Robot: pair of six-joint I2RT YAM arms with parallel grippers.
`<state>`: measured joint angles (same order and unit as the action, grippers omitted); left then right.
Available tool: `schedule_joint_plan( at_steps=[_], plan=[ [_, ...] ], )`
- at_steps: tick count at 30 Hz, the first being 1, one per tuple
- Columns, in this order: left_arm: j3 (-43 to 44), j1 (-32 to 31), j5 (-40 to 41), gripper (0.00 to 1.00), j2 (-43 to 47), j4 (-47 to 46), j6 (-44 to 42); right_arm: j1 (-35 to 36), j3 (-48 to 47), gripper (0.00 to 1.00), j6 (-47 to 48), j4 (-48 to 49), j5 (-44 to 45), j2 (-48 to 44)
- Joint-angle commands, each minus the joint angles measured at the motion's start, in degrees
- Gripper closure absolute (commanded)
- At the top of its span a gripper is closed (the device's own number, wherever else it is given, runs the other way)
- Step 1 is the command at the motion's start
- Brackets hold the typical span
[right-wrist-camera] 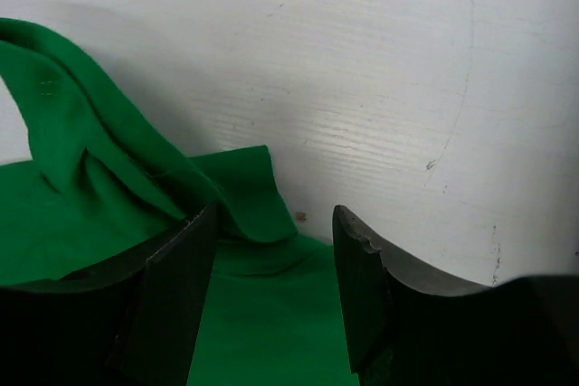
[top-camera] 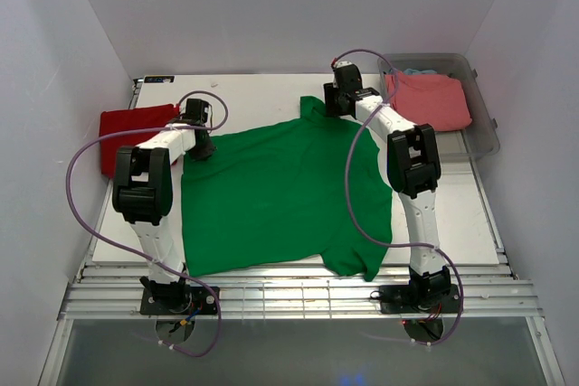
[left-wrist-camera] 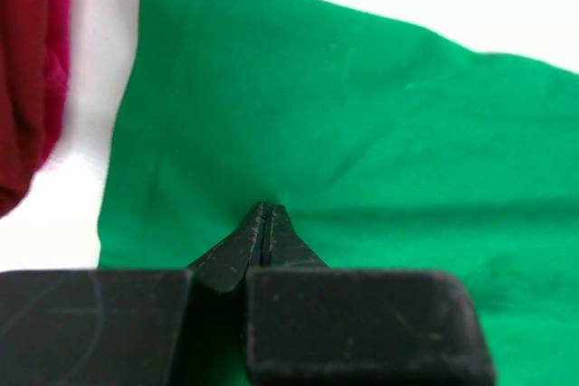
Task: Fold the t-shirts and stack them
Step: Flatten the tshirt out
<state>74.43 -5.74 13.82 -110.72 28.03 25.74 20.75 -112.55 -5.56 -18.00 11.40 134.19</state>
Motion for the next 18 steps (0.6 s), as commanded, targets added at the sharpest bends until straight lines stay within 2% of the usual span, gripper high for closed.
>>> schedule_joint_plan(
  at_steps=[1, 7, 12, 18],
  plan=[
    [5.45, 0.38, 1.47, 1.0, 0.07, 2.9, -0.95, -1.06, -4.95, 0.41, -1.64, -0.11, -0.59, 1.07],
    [6.34, 0.46, 1.73, 1.0, -0.82, 3.35, -1.04, -3.52, -10.31, 0.4, -3.57, 0.42, -3.66, 5.11],
    [5.72, 0.38, 2.17, 1.0, -0.9, 3.35, -1.13, -5.37, -13.74, 0.4, -7.18, -2.91, -10.16, 7.66],
    [6.34, 0.38, 1.82, 1.0, -1.34, 3.52, -0.95, -5.46, -8.39, 0.44, -8.58, -5.29, -15.52, 5.56]
  ],
)
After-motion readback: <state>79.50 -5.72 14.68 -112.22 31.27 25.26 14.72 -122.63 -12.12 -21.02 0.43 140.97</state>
